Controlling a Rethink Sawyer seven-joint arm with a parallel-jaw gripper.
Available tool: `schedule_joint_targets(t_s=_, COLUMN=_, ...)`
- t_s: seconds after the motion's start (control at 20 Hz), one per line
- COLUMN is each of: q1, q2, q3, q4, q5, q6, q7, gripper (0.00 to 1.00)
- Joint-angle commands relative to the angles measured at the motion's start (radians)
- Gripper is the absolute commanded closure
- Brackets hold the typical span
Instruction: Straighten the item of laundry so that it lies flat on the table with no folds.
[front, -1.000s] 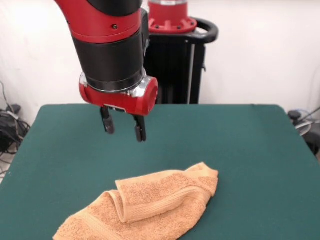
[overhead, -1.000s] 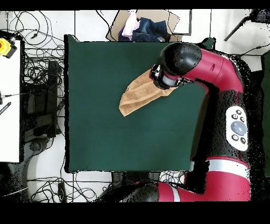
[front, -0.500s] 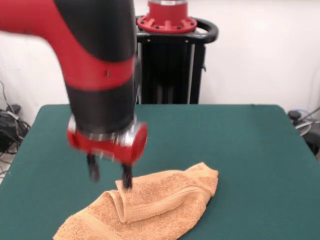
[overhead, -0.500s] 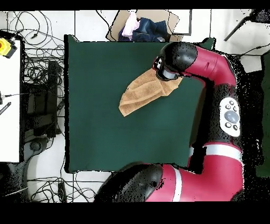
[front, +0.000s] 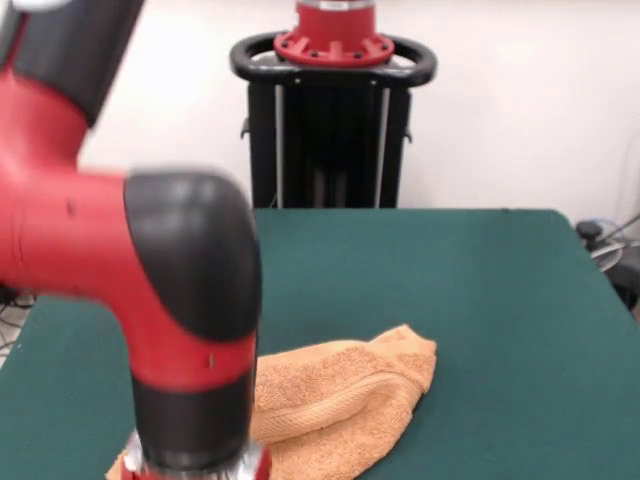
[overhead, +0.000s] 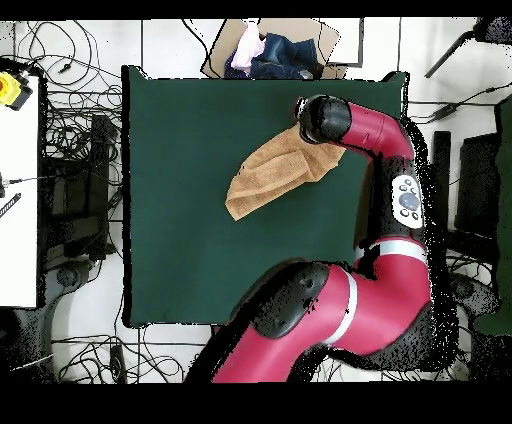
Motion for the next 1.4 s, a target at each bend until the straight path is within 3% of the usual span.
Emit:
schedule_joint_targets(t_s=0.05, q1=-0.005, q2=0.221, q3=0.207, q4=-0.189, q5=-0.08, q6=0.078, q7=-0.401, gripper=0.0)
schedule_joint_targets(t_s=0.5, q1=0.017, q2=0.234, q3=0.172, q4=-0.207, q5=-0.045, q6=0.069, q7=-0.359, gripper=0.0)
schedule_joint_targets(t_s=0.8, q1=0.012, q2=0.165, q3=0.138, q4=-0.095, q5=-0.009, q6=0.08, q7=-0.268, gripper=0.0)
schedule_joint_targets(t_s=0.95, q1=0.01, q2=0.093, q3=0.114, q4=0.002, q5=0.009, q6=0.089, q7=-0.203, gripper=0.0)
schedule_joint_targets(t_s=1.2, q1=0.027, q2=-0.12, q3=0.044, q4=0.218, q5=0.044, q6=0.141, q7=-0.06, gripper=0.0)
schedule_joint_targets(t_s=1.4, q1=0.054, q2=-0.245, q3=-0.01, q4=0.322, q5=0.07, q6=0.172, q7=0.015, gripper=0.0)
